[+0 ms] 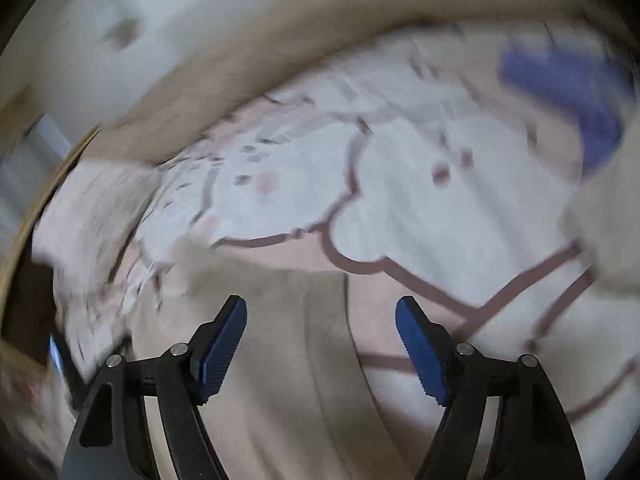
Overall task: Fold clothes
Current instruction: 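Grasp the cardigan sleeve with the right gripper and lift it toward the body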
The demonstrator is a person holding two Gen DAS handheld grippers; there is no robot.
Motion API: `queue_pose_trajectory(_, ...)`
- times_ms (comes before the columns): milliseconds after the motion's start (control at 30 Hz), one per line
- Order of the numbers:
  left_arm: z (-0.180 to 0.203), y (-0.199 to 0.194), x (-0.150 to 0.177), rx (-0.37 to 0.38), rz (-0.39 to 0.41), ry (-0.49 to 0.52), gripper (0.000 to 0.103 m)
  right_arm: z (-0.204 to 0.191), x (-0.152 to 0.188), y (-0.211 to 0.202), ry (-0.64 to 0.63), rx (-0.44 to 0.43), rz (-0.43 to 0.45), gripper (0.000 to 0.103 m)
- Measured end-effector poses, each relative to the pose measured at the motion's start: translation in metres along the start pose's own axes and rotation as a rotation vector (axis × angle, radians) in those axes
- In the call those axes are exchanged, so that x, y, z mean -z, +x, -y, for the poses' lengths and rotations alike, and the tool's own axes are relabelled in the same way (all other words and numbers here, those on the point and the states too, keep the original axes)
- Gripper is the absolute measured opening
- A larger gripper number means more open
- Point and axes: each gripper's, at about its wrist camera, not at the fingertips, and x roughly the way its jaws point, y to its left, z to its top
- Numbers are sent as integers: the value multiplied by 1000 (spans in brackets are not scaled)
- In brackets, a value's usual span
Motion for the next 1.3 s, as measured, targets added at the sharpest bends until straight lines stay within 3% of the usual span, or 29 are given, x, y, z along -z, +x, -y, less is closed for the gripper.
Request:
queue_pose_trajectory(100,0,1,-1,7,4,2,61,25,1,49,224,-125,-139,76)
queue_pose_trajectory(133,-1,2,-1,12,5,0,61,25,3,55,245,-137,-131,76)
queue_pose_trajectory(200,-3,2,-1,22,7,-6,61,11,8,52,189,-182,-124,46)
queue_pose_trajectory(233,-4,2,-1,25,8,-8,61,4,10,51,160,-205,-120,15)
queue_pose_trajectory(267,-4,2,0,28,10,-10,61,-6,13,46,118,-212,-126,8)
queue_pose_trajectory(367,-6,1,0,36,13,-17,61,-62,37,2,-187,-139,12,7)
queue_pose_trajectory(433,-7,1,-1,45,14,-23,61,-99,66,-25,-378,-140,57,7)
queue_pose_trajectory(533,-9,1,-1,54,16,-31,61,-151,139,-49,-712,-163,7,7)
queue_pose_trajectory(667,-10,0,0,63,18,-37,61,-174,250,-56,-1120,2,-36,8)
queue_pose_trajectory(767,-12,0,0,71,19,-44,61,-172,275,-65,-1191,80,16,9)
queue_pose_trajectory(833,-12,0,0,75,19,-47,61,-168,271,-70,-1164,98,16,15)
queue_pose_trajectory(900,-12,0,0,77,20,-48,61,-164,267,-84,-1130,102,35,41)
queue_pose_trajectory(933,-12,0,0,78,20,-49,61,-163,265,-92,-1119,99,49,65)
queue_pose_trajectory(967,-13,0,0,80,20,-50,61,-163,267,-100,-1130,87,75,72)
queue_pose_trajectory(1100,-13,0,0,81,20,-51,62,-175,259,-118,-1194,73,226,72)
queue_pose_trajectory(1300,-13,0,0,87,21,-56,62,-180,252,-66,-1194,88,74,72)
